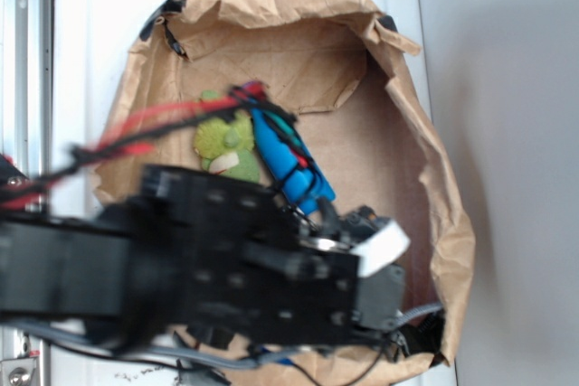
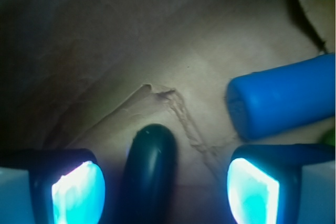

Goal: Grab the plastic pickle.

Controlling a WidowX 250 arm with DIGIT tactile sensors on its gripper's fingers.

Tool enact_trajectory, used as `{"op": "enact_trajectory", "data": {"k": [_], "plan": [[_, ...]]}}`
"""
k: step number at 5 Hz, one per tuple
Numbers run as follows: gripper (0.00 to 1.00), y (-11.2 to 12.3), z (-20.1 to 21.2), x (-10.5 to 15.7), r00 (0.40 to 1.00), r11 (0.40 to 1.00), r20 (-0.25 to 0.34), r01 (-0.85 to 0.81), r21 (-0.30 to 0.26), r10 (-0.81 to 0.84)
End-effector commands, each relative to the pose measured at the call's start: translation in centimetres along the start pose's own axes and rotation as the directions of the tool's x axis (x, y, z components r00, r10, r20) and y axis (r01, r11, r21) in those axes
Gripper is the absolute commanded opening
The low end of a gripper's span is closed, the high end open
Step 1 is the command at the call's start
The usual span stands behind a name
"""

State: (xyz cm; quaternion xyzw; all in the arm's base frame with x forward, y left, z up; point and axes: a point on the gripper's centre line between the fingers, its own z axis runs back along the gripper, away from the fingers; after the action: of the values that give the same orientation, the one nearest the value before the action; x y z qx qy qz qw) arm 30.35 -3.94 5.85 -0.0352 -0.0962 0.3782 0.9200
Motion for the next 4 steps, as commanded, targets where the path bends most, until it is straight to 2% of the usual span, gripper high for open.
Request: {"op": "enact_trajectory", "data": {"k": [1, 2, 3, 4], "plan": [[1.00, 0.4, -2.8, 0.6, 0.999, 0.999, -0.006, 0.040, 0.007, -0.040], [0.00, 1.0, -0.7, 1.1, 1.000, 0.999, -0.006, 0.012, -0.036, -0.012], [0.00, 1.7, 4.2, 1.9, 1.000, 0.994, -0.020, -0.020, -0.106, 0.018], [0.00, 2.9, 9.3, 3.2, 0.999, 0.993, 0.005, -0.052, -0.104, 0.053]]}}
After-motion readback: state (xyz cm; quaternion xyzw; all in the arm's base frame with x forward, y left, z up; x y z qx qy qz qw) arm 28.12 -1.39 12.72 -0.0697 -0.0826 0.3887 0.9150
